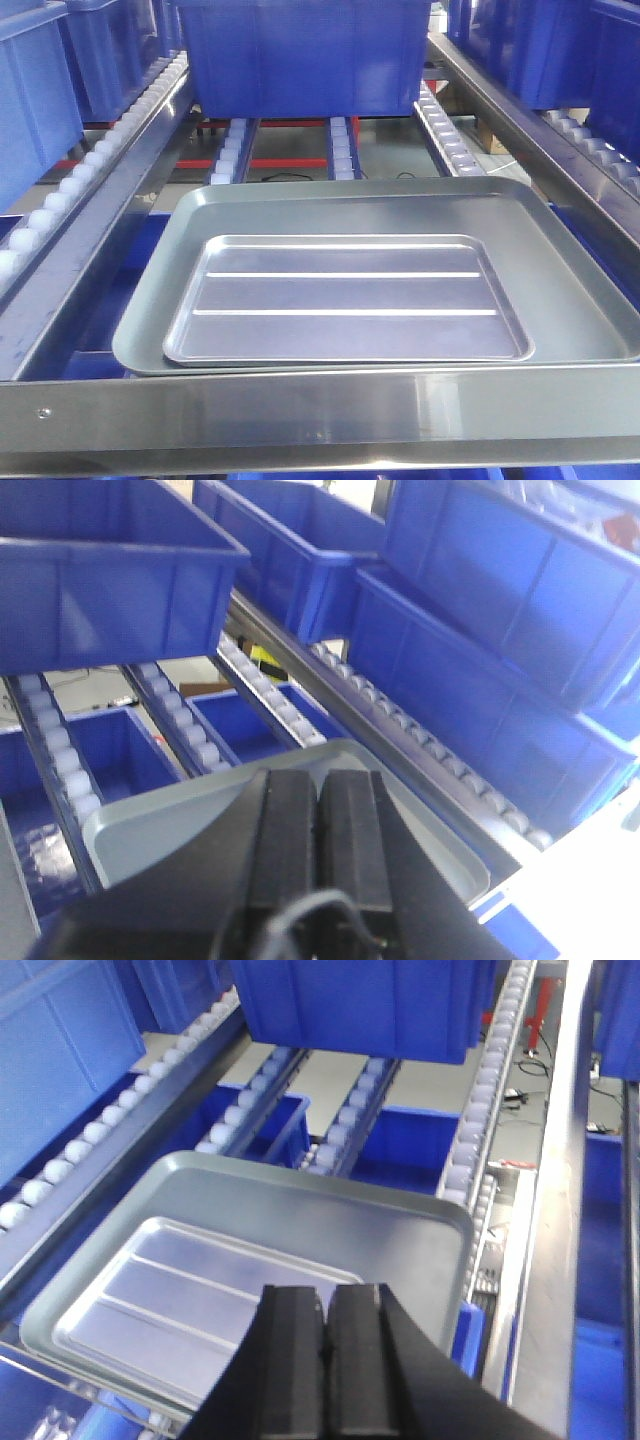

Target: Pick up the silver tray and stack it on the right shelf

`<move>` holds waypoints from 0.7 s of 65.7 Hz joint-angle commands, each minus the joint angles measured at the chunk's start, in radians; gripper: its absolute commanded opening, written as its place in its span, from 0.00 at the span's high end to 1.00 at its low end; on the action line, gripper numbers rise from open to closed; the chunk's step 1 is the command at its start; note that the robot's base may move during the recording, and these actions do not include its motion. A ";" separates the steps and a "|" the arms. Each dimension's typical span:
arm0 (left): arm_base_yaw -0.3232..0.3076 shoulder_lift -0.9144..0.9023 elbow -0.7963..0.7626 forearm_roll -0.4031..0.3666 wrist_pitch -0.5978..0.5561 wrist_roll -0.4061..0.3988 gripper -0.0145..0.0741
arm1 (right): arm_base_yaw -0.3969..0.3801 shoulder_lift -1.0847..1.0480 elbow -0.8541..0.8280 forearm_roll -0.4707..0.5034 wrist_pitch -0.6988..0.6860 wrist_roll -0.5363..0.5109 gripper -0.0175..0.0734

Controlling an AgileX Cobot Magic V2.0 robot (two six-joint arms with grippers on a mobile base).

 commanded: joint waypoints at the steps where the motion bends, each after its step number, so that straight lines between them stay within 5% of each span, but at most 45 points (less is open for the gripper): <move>1: -0.005 -0.025 -0.029 0.017 -0.045 -0.008 0.94 | 0.000 0.003 -0.028 -0.034 -0.111 -0.013 0.75; 46: -0.005 -0.037 -0.029 0.017 -0.042 -0.008 0.94 | -0.033 -0.025 0.032 -0.031 -0.109 -0.013 0.75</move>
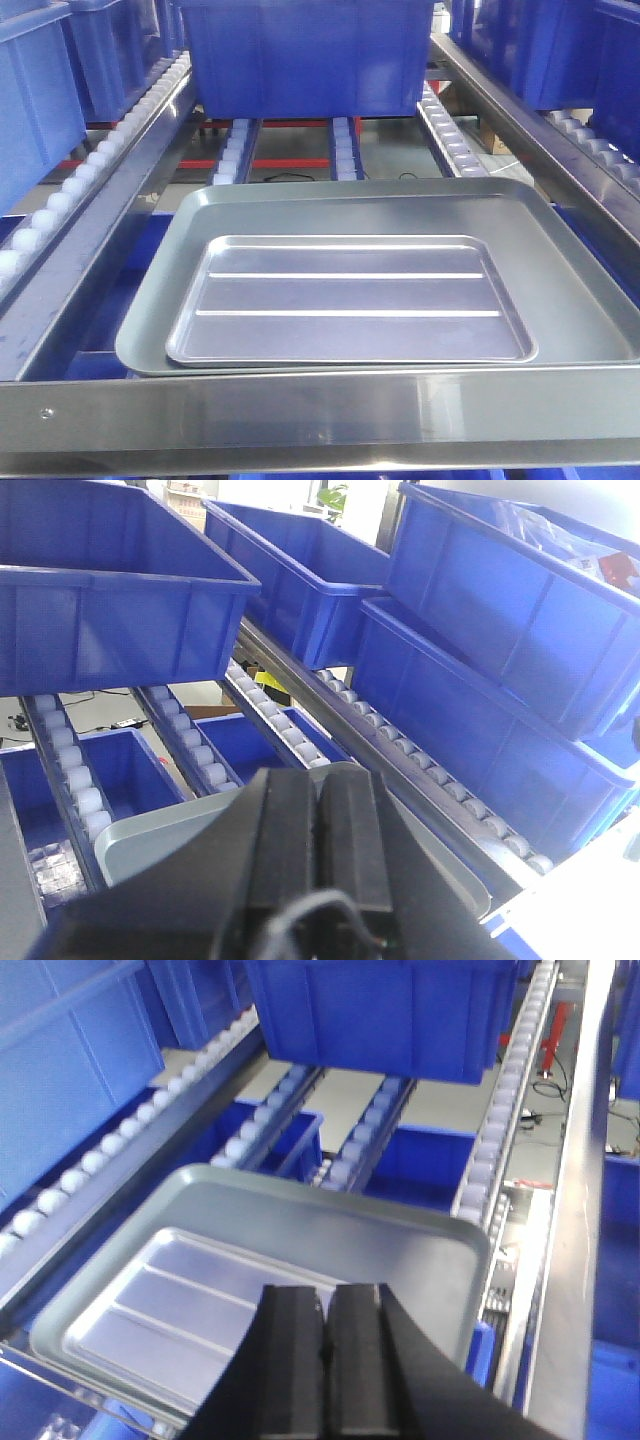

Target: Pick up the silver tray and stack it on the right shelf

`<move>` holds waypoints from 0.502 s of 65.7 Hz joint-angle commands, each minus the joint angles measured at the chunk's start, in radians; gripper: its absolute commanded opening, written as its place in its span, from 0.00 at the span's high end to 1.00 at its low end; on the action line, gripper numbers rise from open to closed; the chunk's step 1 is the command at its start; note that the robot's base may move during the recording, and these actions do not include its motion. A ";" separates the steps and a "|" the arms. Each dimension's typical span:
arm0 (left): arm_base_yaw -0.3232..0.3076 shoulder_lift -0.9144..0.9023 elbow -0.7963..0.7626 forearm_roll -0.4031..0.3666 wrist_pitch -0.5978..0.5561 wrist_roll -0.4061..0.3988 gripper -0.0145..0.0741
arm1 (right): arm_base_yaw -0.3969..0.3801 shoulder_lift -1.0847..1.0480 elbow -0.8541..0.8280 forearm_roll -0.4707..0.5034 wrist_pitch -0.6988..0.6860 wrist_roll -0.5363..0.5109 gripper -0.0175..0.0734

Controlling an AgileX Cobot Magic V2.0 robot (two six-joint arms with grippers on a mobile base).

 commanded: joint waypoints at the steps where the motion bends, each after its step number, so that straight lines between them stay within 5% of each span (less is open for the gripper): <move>1: -0.005 0.005 -0.030 0.017 -0.055 -0.008 0.94 | -0.036 -0.026 0.008 -0.027 -0.080 -0.011 0.75; 8: -0.005 0.008 -0.030 0.017 -0.053 -0.008 0.94 | -0.141 -0.119 0.085 0.020 -0.156 -0.173 0.75; 16: -0.005 0.008 -0.030 0.017 -0.053 -0.008 0.94 | -0.305 -0.223 0.177 0.293 -0.210 -0.358 0.75; 25: -0.005 0.008 -0.030 0.017 -0.053 -0.008 0.94 | -0.474 -0.305 0.296 0.358 -0.354 -0.382 0.75; 33: -0.005 0.008 -0.030 0.017 -0.053 -0.008 0.94 | -0.538 -0.388 0.374 0.364 -0.429 -0.381 0.75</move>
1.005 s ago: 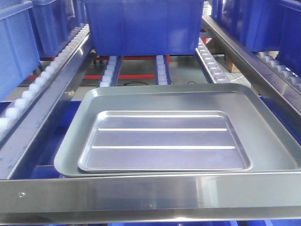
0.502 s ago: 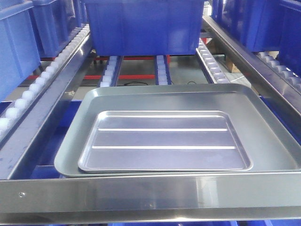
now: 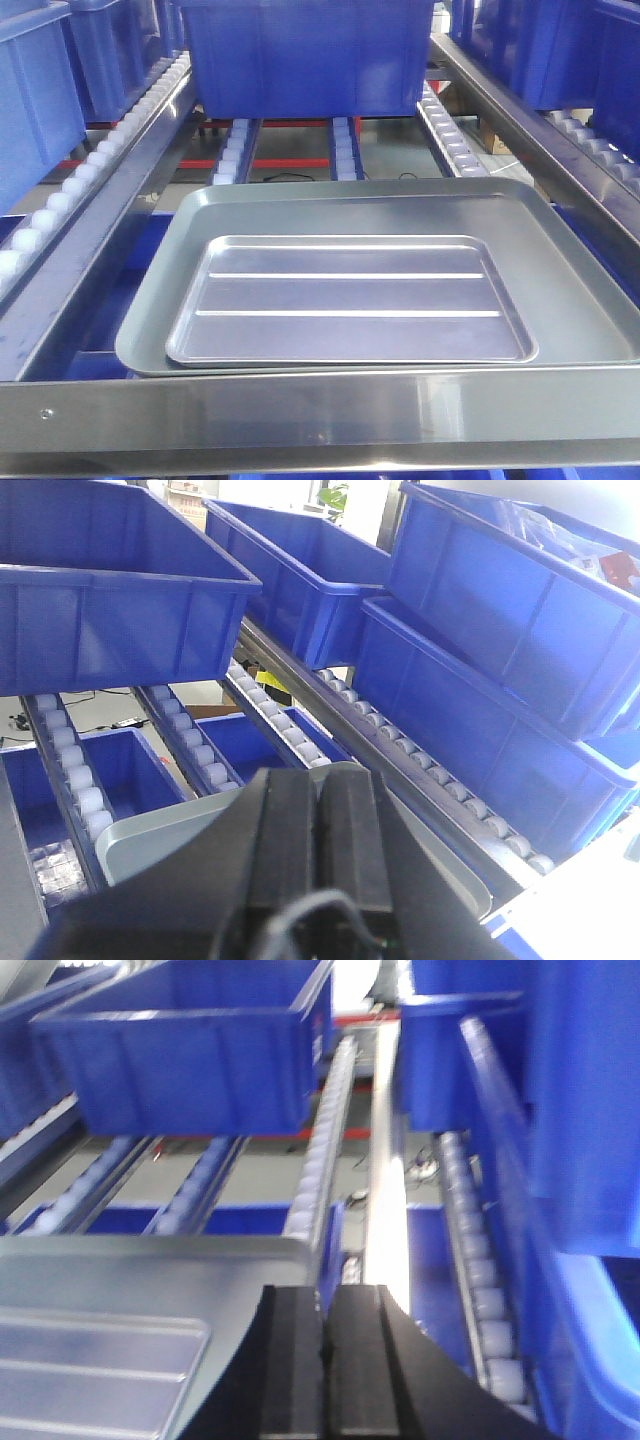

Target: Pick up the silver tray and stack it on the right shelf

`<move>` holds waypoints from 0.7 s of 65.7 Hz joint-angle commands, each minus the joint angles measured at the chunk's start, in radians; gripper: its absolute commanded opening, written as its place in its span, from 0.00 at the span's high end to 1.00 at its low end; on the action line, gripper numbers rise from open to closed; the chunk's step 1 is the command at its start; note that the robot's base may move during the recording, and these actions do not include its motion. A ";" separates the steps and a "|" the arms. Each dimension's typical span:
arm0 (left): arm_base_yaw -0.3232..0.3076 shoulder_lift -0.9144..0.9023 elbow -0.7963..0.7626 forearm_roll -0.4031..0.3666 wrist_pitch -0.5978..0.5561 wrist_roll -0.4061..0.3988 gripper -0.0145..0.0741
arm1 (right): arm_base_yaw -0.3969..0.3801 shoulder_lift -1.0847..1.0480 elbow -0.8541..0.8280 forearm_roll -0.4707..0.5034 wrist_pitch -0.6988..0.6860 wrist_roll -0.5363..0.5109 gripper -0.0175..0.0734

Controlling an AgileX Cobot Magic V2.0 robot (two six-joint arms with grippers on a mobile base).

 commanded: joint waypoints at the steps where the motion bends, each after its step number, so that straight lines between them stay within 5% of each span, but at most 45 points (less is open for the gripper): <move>1: -0.005 0.008 -0.030 0.017 -0.055 -0.008 0.94 | -0.031 -0.036 0.004 0.008 -0.137 -0.015 0.75; 14: -0.005 0.008 -0.030 0.017 -0.055 -0.008 0.94 | -0.092 -0.071 0.094 0.068 -0.166 -0.015 0.75; 46: -0.005 0.008 -0.030 0.017 -0.055 -0.008 0.94 | -0.091 -0.071 0.138 0.143 -0.169 -0.133 0.75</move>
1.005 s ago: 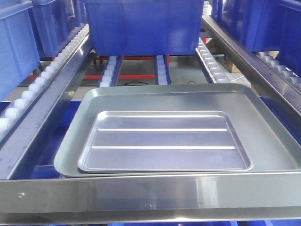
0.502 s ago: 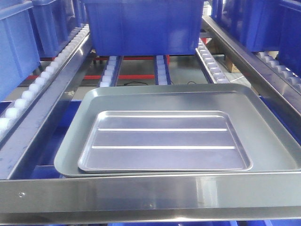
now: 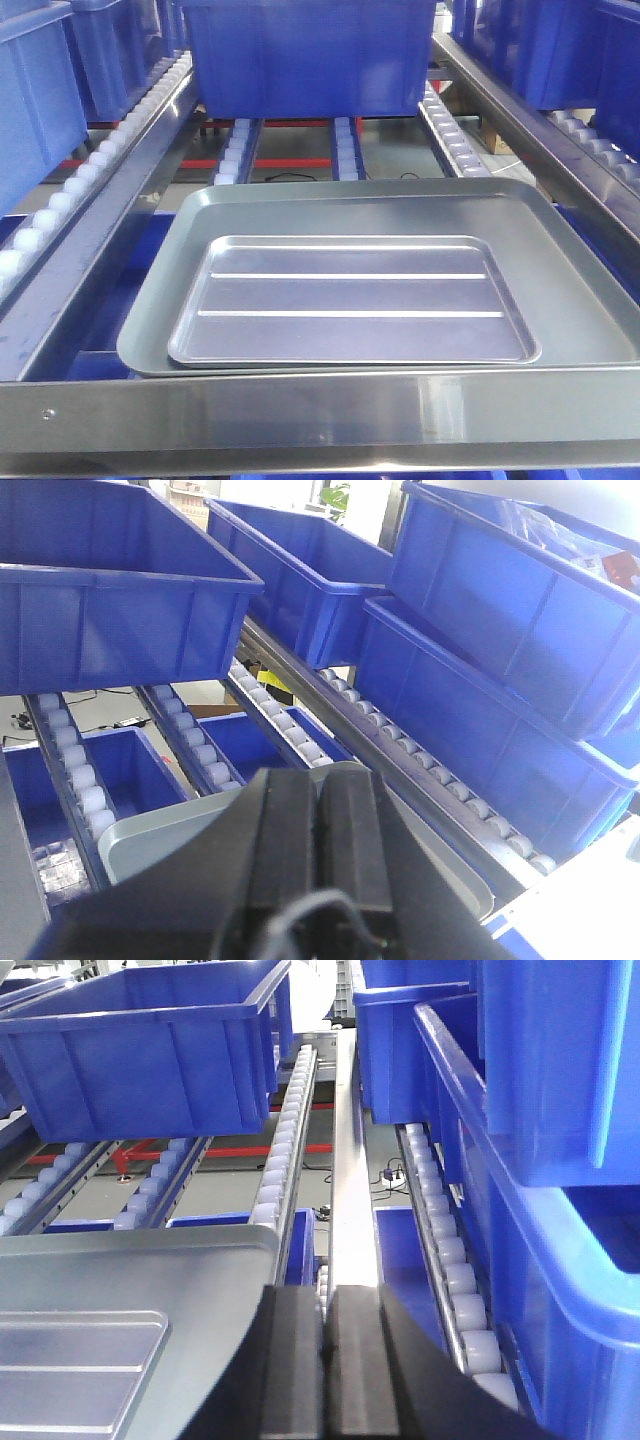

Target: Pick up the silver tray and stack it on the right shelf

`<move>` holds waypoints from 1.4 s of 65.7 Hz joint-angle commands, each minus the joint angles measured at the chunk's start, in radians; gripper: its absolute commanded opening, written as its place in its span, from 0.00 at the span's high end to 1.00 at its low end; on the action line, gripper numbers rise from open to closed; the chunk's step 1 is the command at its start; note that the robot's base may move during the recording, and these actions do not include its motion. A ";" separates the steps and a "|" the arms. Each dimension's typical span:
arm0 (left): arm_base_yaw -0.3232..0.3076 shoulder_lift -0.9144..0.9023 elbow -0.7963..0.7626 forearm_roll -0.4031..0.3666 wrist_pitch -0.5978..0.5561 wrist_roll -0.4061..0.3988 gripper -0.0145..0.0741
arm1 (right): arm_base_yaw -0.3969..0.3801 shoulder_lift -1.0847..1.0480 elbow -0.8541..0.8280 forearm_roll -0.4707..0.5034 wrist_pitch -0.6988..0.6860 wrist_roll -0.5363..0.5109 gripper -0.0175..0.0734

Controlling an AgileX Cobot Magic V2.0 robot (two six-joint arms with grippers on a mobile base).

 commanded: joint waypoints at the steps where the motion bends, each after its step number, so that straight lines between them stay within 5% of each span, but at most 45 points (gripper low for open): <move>1: -0.005 0.008 -0.030 0.017 -0.055 -0.008 0.94 | -0.007 -0.018 -0.001 0.004 -0.061 -0.016 0.75; 38: -0.005 0.008 0.013 0.017 -0.053 -0.008 0.94 | -0.007 -0.018 -0.001 0.004 -0.053 -0.016 0.75; 46: -0.005 -0.010 0.029 0.017 -0.163 -0.008 0.94 | -0.007 -0.018 -0.001 0.004 -0.053 -0.016 0.75; 53: 0.028 -0.059 0.029 -0.086 -0.214 0.189 0.94 | -0.007 -0.018 -0.001 0.004 -0.053 -0.016 0.75; 60: 0.111 -0.119 0.033 -0.288 -0.211 0.437 0.94 | -0.007 -0.018 -0.001 0.004 -0.053 -0.016 0.75; 73: 0.396 -0.261 0.149 -0.551 -0.201 0.523 0.94 | -0.007 -0.018 -0.001 0.004 -0.053 -0.016 0.75; 81: 0.582 -0.355 0.259 -0.798 -0.207 0.725 0.94 | -0.007 -0.018 -0.001 0.004 -0.052 -0.016 0.75; 92: 0.801 -0.364 0.344 -0.810 -0.230 0.759 0.94 | -0.007 -0.018 -0.001 0.004 -0.050 -0.016 0.75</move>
